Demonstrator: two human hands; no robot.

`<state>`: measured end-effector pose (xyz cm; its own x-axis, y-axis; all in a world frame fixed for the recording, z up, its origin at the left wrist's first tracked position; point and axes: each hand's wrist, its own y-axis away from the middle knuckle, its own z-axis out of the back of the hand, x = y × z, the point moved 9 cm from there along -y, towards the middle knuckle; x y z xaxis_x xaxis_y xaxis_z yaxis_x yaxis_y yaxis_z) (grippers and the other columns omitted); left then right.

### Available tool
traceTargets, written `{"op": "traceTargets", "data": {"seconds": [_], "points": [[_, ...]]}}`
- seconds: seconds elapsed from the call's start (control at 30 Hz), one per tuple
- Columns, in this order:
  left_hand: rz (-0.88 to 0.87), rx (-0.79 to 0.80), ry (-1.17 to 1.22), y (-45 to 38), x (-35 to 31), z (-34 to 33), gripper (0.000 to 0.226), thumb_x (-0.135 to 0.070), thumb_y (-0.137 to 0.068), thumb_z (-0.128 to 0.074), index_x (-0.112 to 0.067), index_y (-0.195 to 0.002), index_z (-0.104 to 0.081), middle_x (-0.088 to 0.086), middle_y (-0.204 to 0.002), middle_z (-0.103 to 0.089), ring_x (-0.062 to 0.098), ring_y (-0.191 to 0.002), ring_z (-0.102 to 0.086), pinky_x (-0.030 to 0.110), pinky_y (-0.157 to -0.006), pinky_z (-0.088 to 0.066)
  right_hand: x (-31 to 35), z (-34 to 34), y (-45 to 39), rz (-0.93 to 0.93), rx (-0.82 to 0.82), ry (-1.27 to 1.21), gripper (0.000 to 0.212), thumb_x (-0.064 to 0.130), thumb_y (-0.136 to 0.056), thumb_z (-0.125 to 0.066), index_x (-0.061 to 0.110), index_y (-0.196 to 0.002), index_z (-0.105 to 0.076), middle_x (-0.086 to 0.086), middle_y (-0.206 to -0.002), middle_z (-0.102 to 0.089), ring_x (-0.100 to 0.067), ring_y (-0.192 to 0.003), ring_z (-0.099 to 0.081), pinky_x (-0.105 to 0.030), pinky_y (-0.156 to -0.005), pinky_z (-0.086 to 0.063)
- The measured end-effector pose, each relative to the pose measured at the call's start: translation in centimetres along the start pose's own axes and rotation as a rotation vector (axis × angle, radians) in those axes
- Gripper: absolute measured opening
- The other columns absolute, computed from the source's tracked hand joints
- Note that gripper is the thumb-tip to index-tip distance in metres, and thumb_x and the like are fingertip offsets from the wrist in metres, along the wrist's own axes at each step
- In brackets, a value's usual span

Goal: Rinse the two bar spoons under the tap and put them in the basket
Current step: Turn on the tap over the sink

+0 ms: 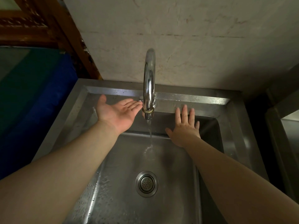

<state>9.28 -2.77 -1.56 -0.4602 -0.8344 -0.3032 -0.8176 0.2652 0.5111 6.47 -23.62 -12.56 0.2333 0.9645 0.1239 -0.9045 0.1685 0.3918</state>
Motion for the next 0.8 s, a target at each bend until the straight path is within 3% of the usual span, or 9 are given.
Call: {"op": "traceTargets", "data": {"seconds": [0.33, 0.47, 0.53, 0.67, 0.73, 0.8], "points": [[0.003, 0.015, -0.038, 0.1, 0.1, 0.6, 0.094, -0.063, -0.09, -0.033, 0.014, -0.144, -0.021, 0.036, -0.151, -0.026, 0.048, -0.141, -0.025, 0.053, -0.118, -0.018, -0.1, -0.1, -0.4, 0.0, -0.024, 0.004, 0.096, 0.065, -0.092, -0.039, 0.027, -0.151, 0.026, -0.003, -0.158, 0.039, -0.033, -0.145, 0.033, -0.059, -0.121, -0.004], [0.019, 0.014, -0.171, 0.8, -0.1, 1.3, 0.09, -0.063, -0.088, -0.036, 0.007, -0.144, -0.03, 0.03, -0.149, -0.037, 0.042, -0.139, -0.034, 0.053, -0.117, -0.021, -0.2, -0.3, -0.8, -0.005, -0.042, -0.005, 0.095, 0.065, -0.09, -0.04, 0.029, -0.152, 0.024, -0.001, -0.159, 0.037, -0.032, -0.146, 0.031, -0.058, -0.12, -0.003], [-0.013, -0.078, -0.378, 1.8, -0.5, 2.1, 0.081, -0.062, -0.089, -0.037, 0.0, -0.14, -0.041, 0.023, -0.143, -0.049, 0.039, -0.134, -0.042, 0.053, -0.114, -0.027, -0.3, 0.0, -0.6, 0.01, -0.058, -0.003, 0.093, 0.064, -0.091, -0.04, 0.03, -0.153, 0.021, 0.0, -0.161, 0.033, -0.03, -0.147, 0.029, -0.059, -0.119, -0.002], [-0.19, -0.273, -1.037, 5.0, -2.5, 2.6, 0.046, -0.046, -0.097, -0.04, -0.014, -0.126, -0.057, 0.006, -0.126, -0.064, 0.024, -0.115, -0.058, 0.043, -0.101, -0.045, -1.0, 0.5, 1.6, 0.043, -0.177, -0.062, 0.085, 0.057, -0.094, -0.041, 0.025, -0.156, 0.009, 0.0, -0.165, 0.021, -0.026, -0.15, 0.021, -0.059, -0.119, 0.002], [-0.34, -0.259, -1.353, 7.2, -3.8, 1.8, 0.032, -0.037, -0.098, -0.044, -0.019, -0.12, -0.058, -0.001, -0.121, -0.065, 0.011, -0.106, -0.06, 0.028, -0.095, -0.047, -1.4, 0.2, 4.0, 0.025, -0.24, -0.134, 0.078, 0.051, -0.096, -0.043, 0.022, -0.156, -0.002, -0.002, -0.167, 0.011, -0.029, -0.152, 0.014, -0.056, -0.119, 0.0], [-0.487, -0.204, -1.618, 10.0, -5.1, 1.1, 0.03, -0.033, -0.097, -0.048, -0.019, -0.122, -0.058, -0.011, -0.113, -0.063, -0.008, -0.096, -0.056, 0.006, -0.084, -0.041, -1.3, -0.2, 7.0, -0.006, -0.294, -0.213, 0.069, 0.045, -0.097, -0.045, 0.02, -0.155, -0.017, -0.007, -0.167, -0.006, -0.033, -0.153, 0.001, -0.055, -0.122, -0.009]]}}
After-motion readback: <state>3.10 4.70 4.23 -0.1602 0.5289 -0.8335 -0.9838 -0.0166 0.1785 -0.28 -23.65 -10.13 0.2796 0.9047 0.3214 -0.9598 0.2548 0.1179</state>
